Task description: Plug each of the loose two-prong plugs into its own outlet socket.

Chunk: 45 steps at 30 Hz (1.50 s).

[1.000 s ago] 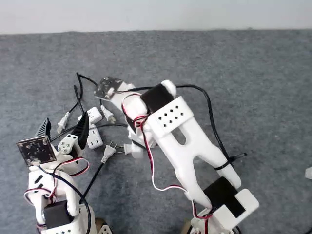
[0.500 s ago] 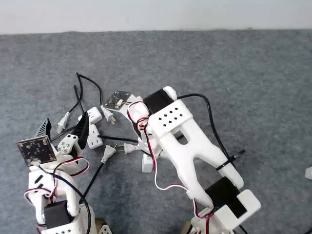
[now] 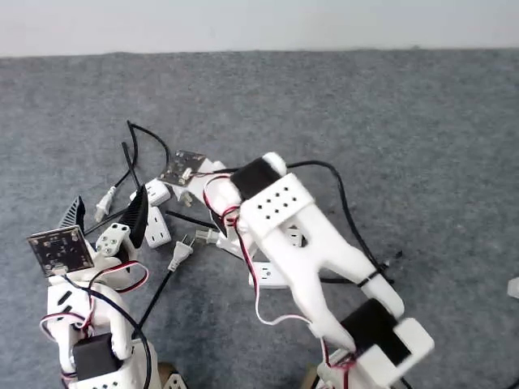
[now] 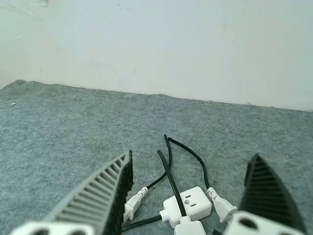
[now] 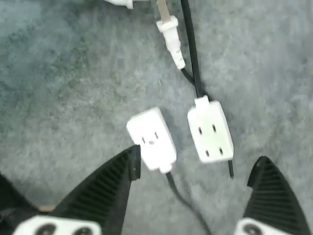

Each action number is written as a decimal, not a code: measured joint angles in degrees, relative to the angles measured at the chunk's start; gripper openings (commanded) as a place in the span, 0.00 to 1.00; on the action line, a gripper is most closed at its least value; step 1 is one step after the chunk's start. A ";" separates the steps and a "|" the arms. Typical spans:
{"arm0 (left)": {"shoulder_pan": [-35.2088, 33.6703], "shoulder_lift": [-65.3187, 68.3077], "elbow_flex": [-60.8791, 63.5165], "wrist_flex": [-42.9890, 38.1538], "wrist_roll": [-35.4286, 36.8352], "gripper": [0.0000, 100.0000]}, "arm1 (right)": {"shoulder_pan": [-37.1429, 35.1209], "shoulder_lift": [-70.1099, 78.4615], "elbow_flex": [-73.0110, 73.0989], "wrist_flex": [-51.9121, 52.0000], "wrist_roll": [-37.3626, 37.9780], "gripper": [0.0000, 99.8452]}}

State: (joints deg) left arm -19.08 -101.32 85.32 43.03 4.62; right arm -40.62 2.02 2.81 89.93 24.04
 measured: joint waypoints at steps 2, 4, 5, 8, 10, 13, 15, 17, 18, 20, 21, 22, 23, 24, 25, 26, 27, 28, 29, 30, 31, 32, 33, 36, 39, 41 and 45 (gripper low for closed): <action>0.00 0.00 0.00 0.00 0.00 0.36 | 0.00 3.16 0.62 -3.25 0.00 0.33; 0.00 0.00 0.00 0.00 0.00 0.36 | 0.00 6.42 0.70 -6.42 0.35 0.33; 0.00 0.00 0.00 0.00 0.00 0.36 | 0.00 8.09 0.70 -8.18 0.97 0.33; 0.00 0.00 0.00 0.00 0.00 0.36 | -0.26 12.66 0.70 -13.63 4.48 0.33; 0.00 0.00 0.00 0.00 0.00 0.36 | -0.35 15.12 0.70 -16.88 7.30 0.33; 0.00 0.00 0.00 0.00 -1.14 0.36 | -0.35 17.67 0.70 -20.48 13.98 0.33; 0.00 0.00 0.00 0.00 -1.67 0.36 | -0.35 18.37 0.70 -22.59 18.64 0.33; 0.00 0.00 0.00 0.00 -1.93 0.36 | -0.35 19.08 0.70 -23.47 22.15 0.33; 0.00 0.00 0.00 0.00 -1.93 0.36 | -0.35 19.60 0.26 -23.47 23.30 0.33; 0.00 0.00 0.00 0.00 -1.93 0.36 | -0.53 20.75 -1.93 -23.38 24.18 0.33; 0.00 0.00 0.00 0.00 -2.02 0.36 | -0.79 21.54 -3.34 -23.21 24.35 0.33; 0.00 0.00 0.00 0.00 -2.02 0.36 | -1.32 22.51 -4.75 -22.77 24.53 0.33; 0.00 0.00 0.00 0.00 -2.02 0.36 | -1.85 23.38 -6.07 -22.15 24.62 0.33; 0.00 0.00 0.00 0.00 -2.02 0.36 | -2.46 24.53 -7.30 -21.63 24.62 0.32; 0.00 0.00 0.00 0.00 -2.02 0.36 | -3.25 25.76 -8.26 -20.84 24.70 0.32; 0.00 0.00 0.00 0.00 -2.02 0.36 | -4.13 26.73 -9.05 -20.04 24.79 0.32; 0.00 0.00 0.00 0.00 -2.02 0.36 | -5.10 27.43 -9.49 -19.69 24.79 0.32; 0.00 0.00 0.00 0.00 -2.02 0.36 | -5.89 28.04 -9.93 -19.25 24.79 0.32; 0.00 0.00 0.00 0.00 -2.02 0.36 | -6.42 28.40 -10.20 -19.08 24.79 0.32; -0.26 0.00 0.00 0.00 -2.02 0.36 | -6.77 28.66 -10.29 -18.99 24.79 0.30; -0.97 0.00 0.00 -0.26 -2.46 0.36 | -6.77 28.75 -10.29 -18.99 24.79 0.28; -1.85 0.00 0.00 -1.05 -2.81 0.36 | -6.77 29.01 -10.29 -18.99 24.79 0.24; -2.64 0.00 0.00 -1.49 -2.99 0.36 | -6.77 29.19 -10.29 -18.99 24.79 0.20; -4.04 0.00 0.00 -1.76 -2.99 0.36 | -6.77 29.27 -10.37 -18.99 24.79 0.03; -4.04 0.00 0.00 -1.76 -2.99 0.36 | -6.51 29.19 -10.37 -19.34 23.56 0.03; -3.96 0.00 0.00 -1.76 -2.99 0.36 | -6.51 29.19 -10.37 -19.34 22.33 0.00; -3.96 0.00 0.00 -1.76 -2.99 0.36 | -6.51 29.10 -10.90 -19.25 21.19 0.01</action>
State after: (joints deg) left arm -23.03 -101.32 85.32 41.27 1.63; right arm -47.12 31.12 -8.09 70.68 45.23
